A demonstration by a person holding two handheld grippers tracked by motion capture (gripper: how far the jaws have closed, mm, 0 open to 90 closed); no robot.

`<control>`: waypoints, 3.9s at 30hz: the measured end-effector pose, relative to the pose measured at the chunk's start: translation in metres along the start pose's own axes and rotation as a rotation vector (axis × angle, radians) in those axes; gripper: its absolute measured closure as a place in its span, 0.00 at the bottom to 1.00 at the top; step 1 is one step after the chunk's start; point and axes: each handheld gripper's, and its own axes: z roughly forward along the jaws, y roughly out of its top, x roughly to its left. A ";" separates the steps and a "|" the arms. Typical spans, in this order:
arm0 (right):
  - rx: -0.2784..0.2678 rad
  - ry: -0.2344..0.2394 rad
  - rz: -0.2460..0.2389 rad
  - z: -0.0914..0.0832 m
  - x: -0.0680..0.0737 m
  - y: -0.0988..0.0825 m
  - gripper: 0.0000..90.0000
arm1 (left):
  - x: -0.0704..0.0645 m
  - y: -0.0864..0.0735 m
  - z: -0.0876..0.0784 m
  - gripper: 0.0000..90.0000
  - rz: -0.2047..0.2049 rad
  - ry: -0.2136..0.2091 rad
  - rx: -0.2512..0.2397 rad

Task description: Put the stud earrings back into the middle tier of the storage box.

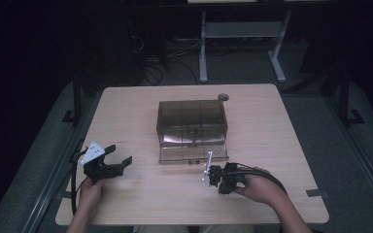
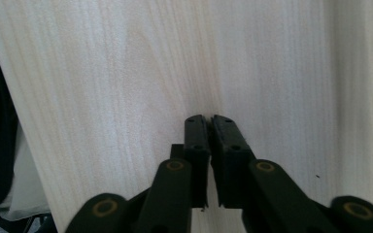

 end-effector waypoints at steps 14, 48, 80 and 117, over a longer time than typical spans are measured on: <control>-0.068 0.029 0.031 -0.008 -0.007 -0.007 0.95 | 0.000 0.000 0.000 0.14 0.001 0.000 0.000; -0.272 0.029 0.115 -0.055 -0.043 -0.017 0.95 | 0.000 0.000 0.000 0.14 -0.009 0.002 -0.005; -0.280 0.024 0.160 -0.065 -0.095 0.014 0.95 | 0.002 0.000 0.000 0.14 -0.009 -0.001 -0.007; -0.210 0.032 0.221 -0.031 -0.121 0.023 0.91 | 0.002 0.000 -0.001 0.14 -0.015 -0.003 -0.008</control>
